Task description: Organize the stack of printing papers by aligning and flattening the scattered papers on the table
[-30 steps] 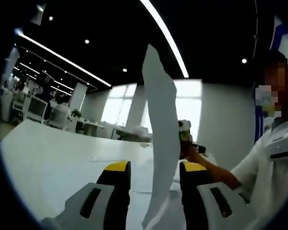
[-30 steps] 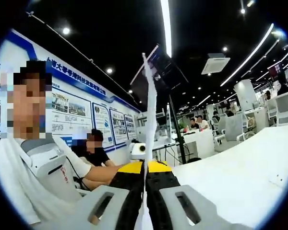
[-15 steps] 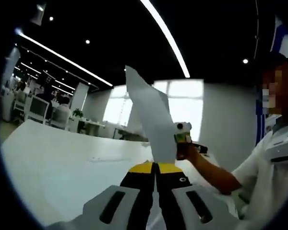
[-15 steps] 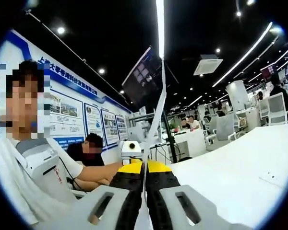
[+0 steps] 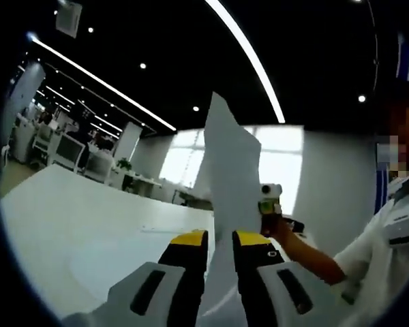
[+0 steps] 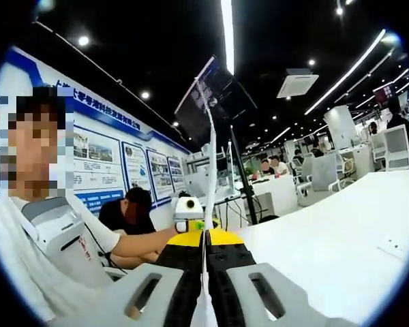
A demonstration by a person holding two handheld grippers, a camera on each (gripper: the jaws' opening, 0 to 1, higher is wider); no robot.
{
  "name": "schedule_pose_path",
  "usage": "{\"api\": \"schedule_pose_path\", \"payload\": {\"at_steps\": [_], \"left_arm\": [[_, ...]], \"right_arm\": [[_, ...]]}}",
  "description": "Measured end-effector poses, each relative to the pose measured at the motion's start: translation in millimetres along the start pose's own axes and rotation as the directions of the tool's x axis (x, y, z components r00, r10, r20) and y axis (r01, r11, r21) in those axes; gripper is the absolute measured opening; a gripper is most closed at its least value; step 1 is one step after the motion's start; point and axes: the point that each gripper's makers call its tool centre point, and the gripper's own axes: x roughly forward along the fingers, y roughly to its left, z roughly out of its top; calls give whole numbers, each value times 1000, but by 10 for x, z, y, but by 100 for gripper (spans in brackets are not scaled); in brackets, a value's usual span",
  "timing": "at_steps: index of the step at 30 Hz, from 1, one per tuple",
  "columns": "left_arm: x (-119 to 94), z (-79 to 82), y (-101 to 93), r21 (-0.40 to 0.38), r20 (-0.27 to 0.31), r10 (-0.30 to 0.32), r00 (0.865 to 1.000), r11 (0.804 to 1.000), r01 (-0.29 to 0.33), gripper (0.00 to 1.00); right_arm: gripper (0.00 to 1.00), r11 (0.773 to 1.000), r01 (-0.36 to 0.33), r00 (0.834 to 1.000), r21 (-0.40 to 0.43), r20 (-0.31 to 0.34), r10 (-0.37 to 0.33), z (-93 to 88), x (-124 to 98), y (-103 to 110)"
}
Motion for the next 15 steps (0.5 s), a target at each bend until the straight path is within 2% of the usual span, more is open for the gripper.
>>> {"api": "schedule_pose_path", "payload": {"at_steps": [7,11,15], "left_arm": [[22,34,-15,23,-28,7,1000,1000,-6,47],[46,53,-30,21,-22,6,1000,1000,-6,60],[91,103,-58,-3,-32,-19,999,1000,19,58]], "right_arm": [[0,1000,-28,999,10,-16,28,-33,51,62],[0,999,-34,999,24,-28,34,-59,70,76],[0,999,-42,999,23,-33,42,-70,97,94]]}}
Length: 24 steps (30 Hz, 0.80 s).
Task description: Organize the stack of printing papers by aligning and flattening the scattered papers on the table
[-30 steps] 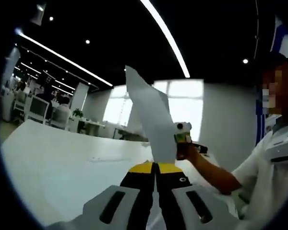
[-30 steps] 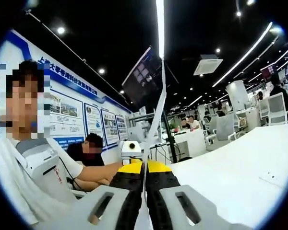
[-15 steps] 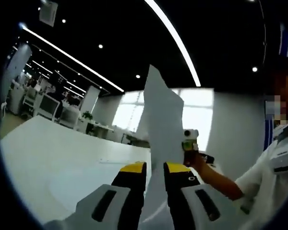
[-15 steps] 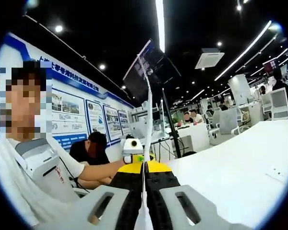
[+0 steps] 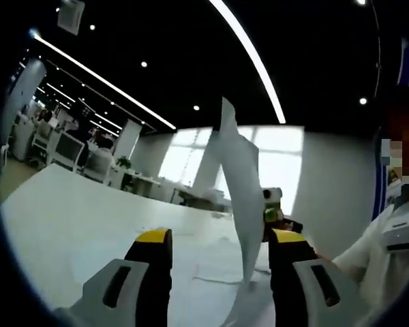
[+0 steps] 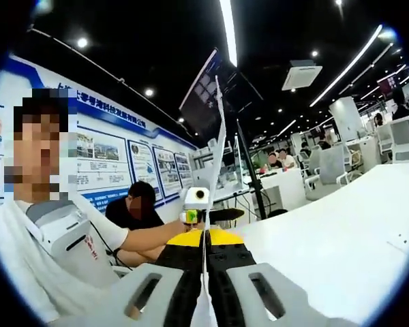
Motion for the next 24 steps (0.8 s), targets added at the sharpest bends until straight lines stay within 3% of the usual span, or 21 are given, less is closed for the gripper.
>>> {"api": "schedule_pose_path", "payload": {"at_steps": [13,24], "left_arm": [[233,307,-162,-51,-23,-110,994,993,109,47],[386,423,-229,-50,-21,-139,990,989,138,45]], "right_arm": [[0,1000,-19,1000,13,-18,19,-39,102,11],[0,1000,-8,1000,22,-9,8,-8,77,-35]]}}
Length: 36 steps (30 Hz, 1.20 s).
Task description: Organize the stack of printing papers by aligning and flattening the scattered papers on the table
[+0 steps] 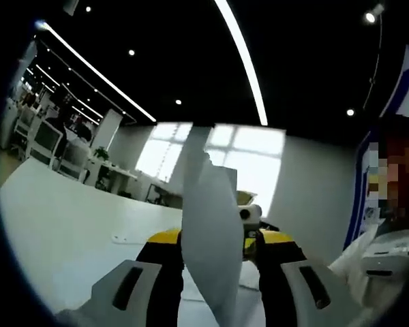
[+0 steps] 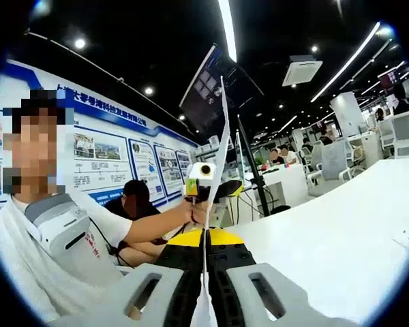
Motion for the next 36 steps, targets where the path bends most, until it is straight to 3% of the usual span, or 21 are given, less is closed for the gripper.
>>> {"api": "schedule_pose_path", "payload": {"at_steps": [11,20,27,36], "left_arm": [[50,-13,-31,6,-14,-2,1000,1000,2,45],[120,-90,51,-27,-23,6,1000,1000,-7,38],[150,-156,157,-52,-27,39,999,998,-40,29],[160,-152,223,-77,-25,37,999,996,-39,10]], "right_arm": [[0,1000,16,1000,6,20,-16,56,-48,-41],[0,1000,13,1000,9,6,-13,15,8,-13],[0,998,53,999,32,6,-53,11,-14,-99],[0,995,84,996,52,3,-84,1,-41,-184]]}}
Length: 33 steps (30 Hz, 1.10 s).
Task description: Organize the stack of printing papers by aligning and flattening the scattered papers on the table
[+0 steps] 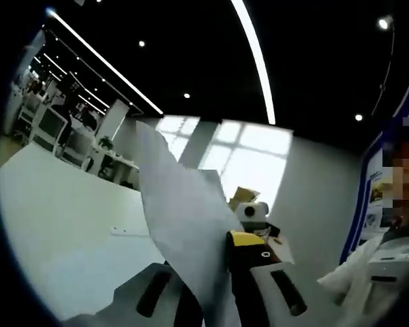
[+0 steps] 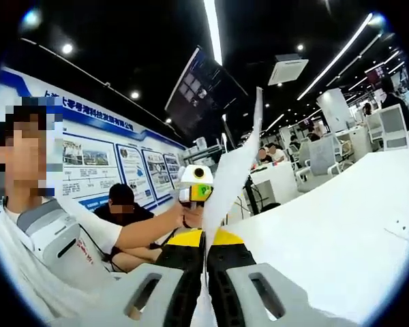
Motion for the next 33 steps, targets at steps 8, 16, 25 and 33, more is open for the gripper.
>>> {"api": "schedule_pose_path", "payload": {"at_steps": [8,16,25,33], "left_arm": [[16,-12,-44,29,6,7,1000,1000,-7,6],[4,25,-48,15,10,30,1000,999,-30,6],[-19,102,-160,28,24,21,999,999,-22,5],[-73,159,-226,37,40,25,999,999,-26,5]], "right_arm": [[0,1000,27,1000,11,-2,-27,-14,12,-44],[0,998,56,998,34,3,-56,-6,20,-116],[0,998,67,998,14,18,-67,29,47,-80],[5,993,104,993,-60,60,-101,126,42,-124]]}}
